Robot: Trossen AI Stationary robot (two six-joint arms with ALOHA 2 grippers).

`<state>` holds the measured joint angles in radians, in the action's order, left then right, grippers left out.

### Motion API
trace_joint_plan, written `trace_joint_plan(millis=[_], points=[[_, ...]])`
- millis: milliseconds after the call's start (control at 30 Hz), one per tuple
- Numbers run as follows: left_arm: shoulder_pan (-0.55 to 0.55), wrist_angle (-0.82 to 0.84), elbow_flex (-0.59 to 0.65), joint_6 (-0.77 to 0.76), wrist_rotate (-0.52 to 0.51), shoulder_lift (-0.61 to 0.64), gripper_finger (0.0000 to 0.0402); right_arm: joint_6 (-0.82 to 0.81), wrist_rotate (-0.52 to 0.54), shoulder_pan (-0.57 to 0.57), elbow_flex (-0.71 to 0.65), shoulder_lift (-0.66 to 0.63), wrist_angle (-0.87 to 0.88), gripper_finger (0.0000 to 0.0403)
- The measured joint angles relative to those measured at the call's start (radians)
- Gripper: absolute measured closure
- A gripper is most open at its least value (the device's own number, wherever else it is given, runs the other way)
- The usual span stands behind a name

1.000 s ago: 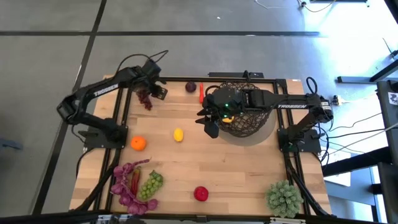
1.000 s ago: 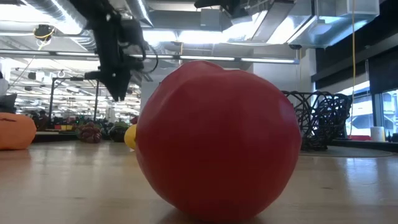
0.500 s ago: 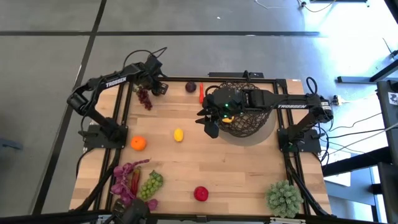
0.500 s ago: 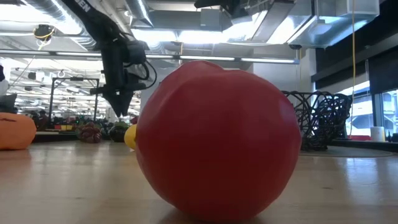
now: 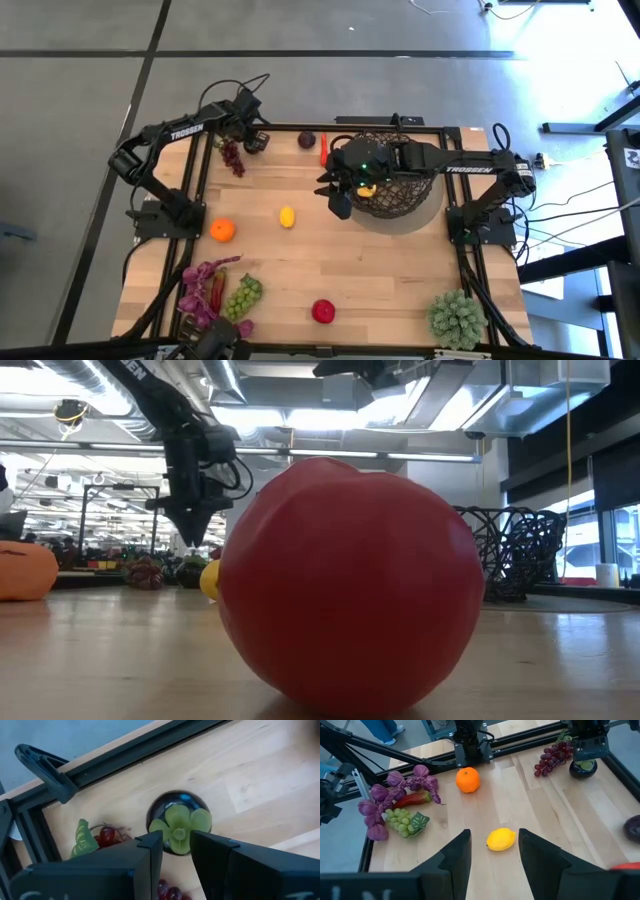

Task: Build produce basket
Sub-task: Put the mangosteen into the black wire basket

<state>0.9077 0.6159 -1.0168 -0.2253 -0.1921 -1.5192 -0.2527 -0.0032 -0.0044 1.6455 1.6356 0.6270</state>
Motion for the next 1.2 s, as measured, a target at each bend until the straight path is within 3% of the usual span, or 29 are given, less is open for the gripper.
trace_joint_plan(millis=[833,1200], points=[[-0.003,-0.034,-0.001,0.001,0.033,-0.059,0.0316,0.004,0.089,0.000,0.000,0.000,0.000,0.0247],[0.000,-0.024,-0.001,0.031,0.026,-0.058,0.0372,0.003,0.089,0.000,0.000,0.000,0.000,0.0247]])
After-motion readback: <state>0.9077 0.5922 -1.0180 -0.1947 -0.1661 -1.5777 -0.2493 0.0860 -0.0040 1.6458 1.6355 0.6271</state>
